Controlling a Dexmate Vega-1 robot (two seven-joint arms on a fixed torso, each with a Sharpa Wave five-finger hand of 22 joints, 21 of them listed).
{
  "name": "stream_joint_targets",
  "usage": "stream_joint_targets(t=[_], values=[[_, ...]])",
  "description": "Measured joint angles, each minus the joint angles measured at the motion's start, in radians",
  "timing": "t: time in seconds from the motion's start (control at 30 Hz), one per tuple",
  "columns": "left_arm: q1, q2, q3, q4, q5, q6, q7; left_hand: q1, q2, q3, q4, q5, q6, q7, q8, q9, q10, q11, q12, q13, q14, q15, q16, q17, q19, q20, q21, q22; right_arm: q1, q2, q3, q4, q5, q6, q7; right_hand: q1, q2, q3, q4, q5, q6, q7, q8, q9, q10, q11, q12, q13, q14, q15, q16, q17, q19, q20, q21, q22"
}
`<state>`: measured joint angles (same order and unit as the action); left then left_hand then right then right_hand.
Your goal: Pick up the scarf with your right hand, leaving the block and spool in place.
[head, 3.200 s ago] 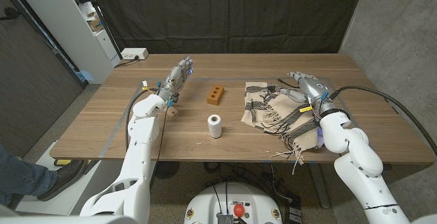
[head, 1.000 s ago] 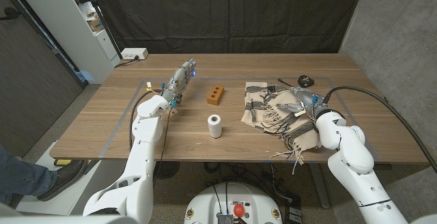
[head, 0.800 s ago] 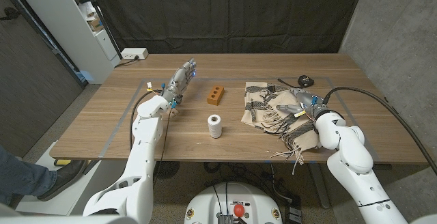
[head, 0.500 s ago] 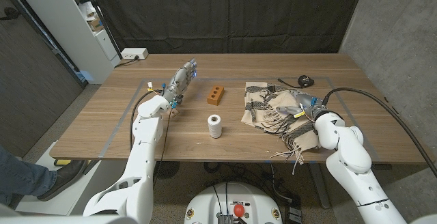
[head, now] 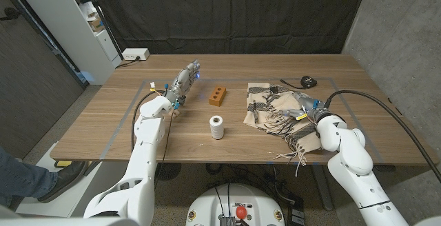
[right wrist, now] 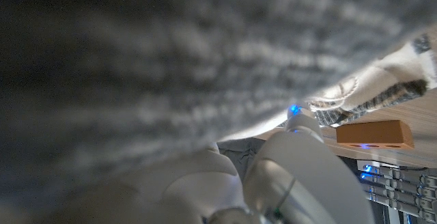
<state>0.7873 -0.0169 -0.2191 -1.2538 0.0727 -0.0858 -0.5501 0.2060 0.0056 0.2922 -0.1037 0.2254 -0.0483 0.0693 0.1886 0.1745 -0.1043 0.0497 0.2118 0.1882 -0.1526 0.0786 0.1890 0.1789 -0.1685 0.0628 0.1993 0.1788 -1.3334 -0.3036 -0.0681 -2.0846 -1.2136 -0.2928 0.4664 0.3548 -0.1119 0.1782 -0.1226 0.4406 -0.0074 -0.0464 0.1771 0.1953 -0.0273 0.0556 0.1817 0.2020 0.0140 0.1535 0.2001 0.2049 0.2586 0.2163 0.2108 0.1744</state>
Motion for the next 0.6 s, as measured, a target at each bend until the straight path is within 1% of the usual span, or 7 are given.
stream_joint_targets(t=[0.07,0.2,0.43,0.47,0.6], values=[[-0.001,0.000,0.001,0.002,0.002,0.001,0.000,0.000,0.000,0.000,0.000,0.000,0.000,0.000,0.000,0.000,0.000,0.000,0.000,0.000,0.000,0.000,0.000,0.000,0.000,0.000,0.000,0.000,0.001,0.001,-0.001,0.004,0.001,-0.001,0.000,0.000,0.000,0.000,0.000,0.000,0.000,0.000,0.005,0.000,0.000,0.000,0.000,0.000,0.000,0.000,0.000,0.000,0.002,0.002,0.000,0.000],[-0.004,0.001,0.003,0.004,0.006,0.002,0.000,0.000,0.000,0.000,0.000,0.000,0.004,-0.004,0.000,0.000,0.000,0.000,0.000,0.000,0.000,0.000,0.000,0.000,0.000,0.000,-0.001,0.000,0.003,0.002,-0.005,0.016,0.005,-0.005,-0.004,0.000,0.000,0.000,0.000,0.000,0.000,0.000,0.005,0.000,0.000,0.000,0.000,-0.002,0.000,0.000,0.000,0.000,0.007,-0.002,0.000,0.000],[-0.007,0.001,0.003,0.007,0.009,0.002,0.000,0.000,0.000,0.000,0.000,0.000,0.005,-0.005,0.000,0.000,-0.004,-0.003,0.000,0.000,0.000,0.000,0.000,0.000,0.000,0.000,-0.004,0.000,0.008,0.002,-0.013,0.034,0.008,-0.011,-0.012,0.000,0.000,0.000,0.000,0.000,-0.004,-0.004,0.005,0.000,0.000,0.000,0.000,-0.002,0.000,0.000,0.004,0.000,0.016,0.002,0.000,0.000],[-0.007,0.001,0.003,0.009,0.010,0.002,0.000,0.000,0.000,0.000,0.000,0.000,0.005,-0.005,0.000,0.000,-0.004,-0.003,0.000,0.000,0.000,0.000,0.000,0.000,-0.004,0.004,-0.004,0.000,0.009,0.002,-0.014,0.036,0.009,-0.013,-0.013,0.000,0.000,0.000,0.000,0.000,-0.004,-0.004,0.005,0.000,0.000,0.000,0.000,-0.002,0.002,-0.002,0.004,0.000,0.016,0.002,0.002,0.000],[-0.007,0.001,0.003,0.012,0.011,0.003,0.000,0.000,0.000,0.000,0.000,0.000,0.005,-0.005,0.000,0.000,-0.004,-0.003,0.000,0.000,0.000,0.000,0.000,0.000,-0.005,0.005,-0.004,0.000,0.012,0.002,-0.019,0.044,0.009,-0.016,-0.015,0.000,0.000,0.000,0.000,0.000,-0.003,-0.004,0.005,0.000,0.000,0.000,0.007,-0.002,0.004,-0.004,0.004,0.000,0.022,-0.004,0.004,0.000]])
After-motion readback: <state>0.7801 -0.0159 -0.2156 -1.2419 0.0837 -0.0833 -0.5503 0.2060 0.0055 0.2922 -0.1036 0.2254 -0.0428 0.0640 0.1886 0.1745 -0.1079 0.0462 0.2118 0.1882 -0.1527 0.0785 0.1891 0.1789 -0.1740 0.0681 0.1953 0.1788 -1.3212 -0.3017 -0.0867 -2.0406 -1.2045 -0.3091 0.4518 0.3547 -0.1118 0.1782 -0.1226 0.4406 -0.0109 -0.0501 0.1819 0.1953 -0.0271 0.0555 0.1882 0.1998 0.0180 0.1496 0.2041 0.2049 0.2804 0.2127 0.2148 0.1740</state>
